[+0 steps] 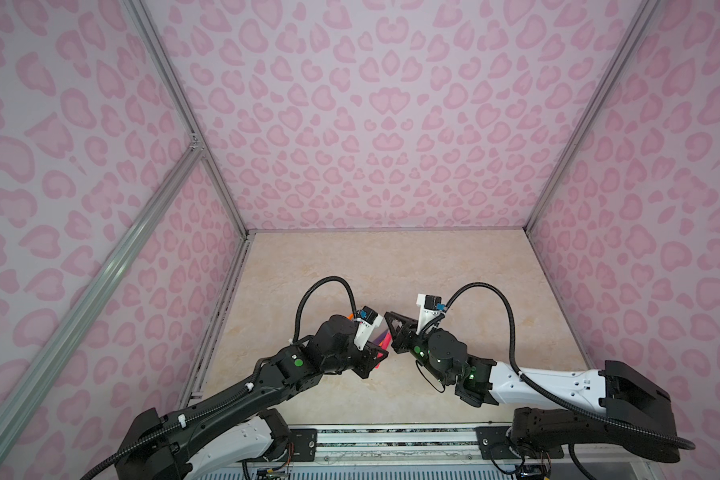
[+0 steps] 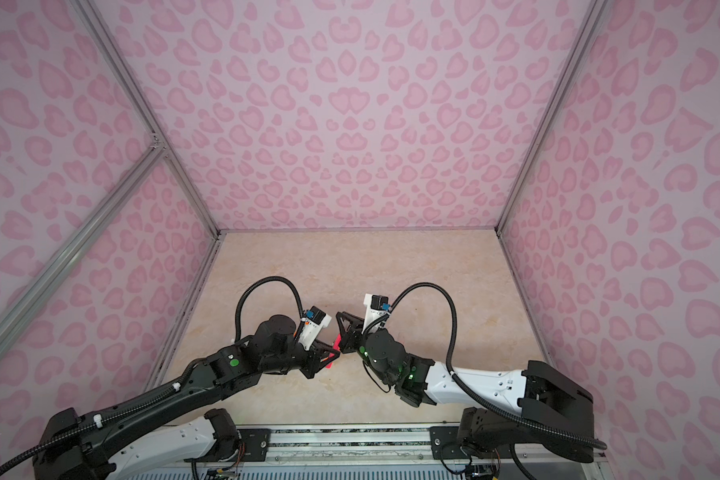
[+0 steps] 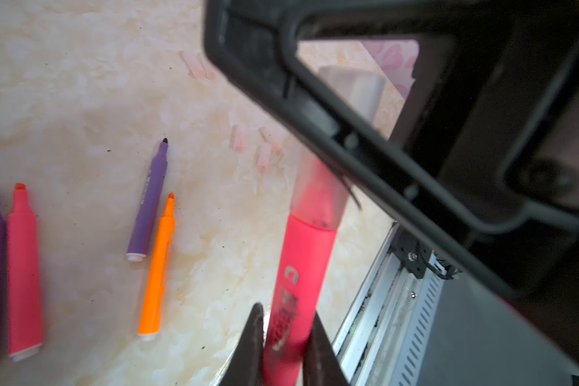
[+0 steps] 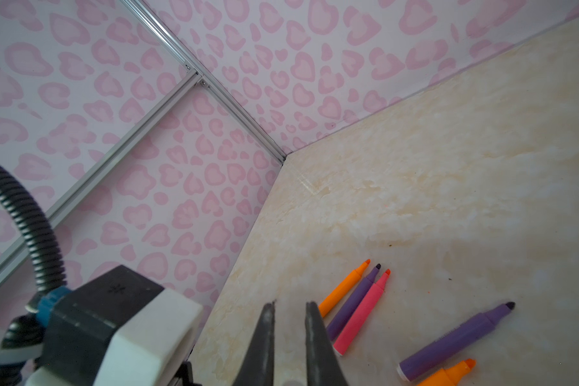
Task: Insert the pens into the pen caps
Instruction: 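Press the cap down onto the marker with the right gripper while the left holds, then open the right gripper and withdraw it while the left lowers the capped marker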
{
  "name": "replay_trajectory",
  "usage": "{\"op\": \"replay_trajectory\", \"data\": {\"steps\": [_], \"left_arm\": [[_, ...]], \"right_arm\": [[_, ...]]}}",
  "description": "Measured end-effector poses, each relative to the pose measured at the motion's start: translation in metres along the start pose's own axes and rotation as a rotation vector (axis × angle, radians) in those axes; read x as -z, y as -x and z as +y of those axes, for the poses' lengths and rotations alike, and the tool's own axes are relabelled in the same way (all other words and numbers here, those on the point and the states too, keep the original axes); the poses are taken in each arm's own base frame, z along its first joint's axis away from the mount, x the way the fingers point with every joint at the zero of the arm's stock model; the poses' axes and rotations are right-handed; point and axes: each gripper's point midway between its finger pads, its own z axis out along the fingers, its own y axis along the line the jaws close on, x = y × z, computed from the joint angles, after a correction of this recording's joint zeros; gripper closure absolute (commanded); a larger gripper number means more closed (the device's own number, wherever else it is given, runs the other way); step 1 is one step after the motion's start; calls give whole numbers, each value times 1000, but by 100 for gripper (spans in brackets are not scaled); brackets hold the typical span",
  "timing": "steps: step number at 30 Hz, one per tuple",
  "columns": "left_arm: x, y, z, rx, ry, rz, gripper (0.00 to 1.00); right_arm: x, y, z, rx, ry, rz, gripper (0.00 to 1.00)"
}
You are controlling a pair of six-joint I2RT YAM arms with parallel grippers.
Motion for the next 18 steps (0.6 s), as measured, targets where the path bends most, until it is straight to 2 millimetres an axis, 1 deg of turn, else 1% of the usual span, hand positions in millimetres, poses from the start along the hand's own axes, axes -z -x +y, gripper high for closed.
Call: {"op": "replay_trajectory", "data": {"steps": [4, 9, 14, 17, 18], "left_arm": [[0, 2, -7, 19, -52, -5, 96], [1, 4, -10, 36, -65, -12, 96], [2, 13, -3, 36, -12, -40, 96], [1, 9, 1, 43, 8, -26, 96], [1, 8, 2, 44, 13, -21, 96]], "right_arm": [[3, 3, 4, 8, 21, -9, 100], [3, 6, 6, 19, 21, -14, 100], [-7, 12, 6, 32, -54, -17, 100], [-9, 7, 2, 30, -70, -4, 100], [-9, 6, 1, 33, -73, 1, 98]]}}
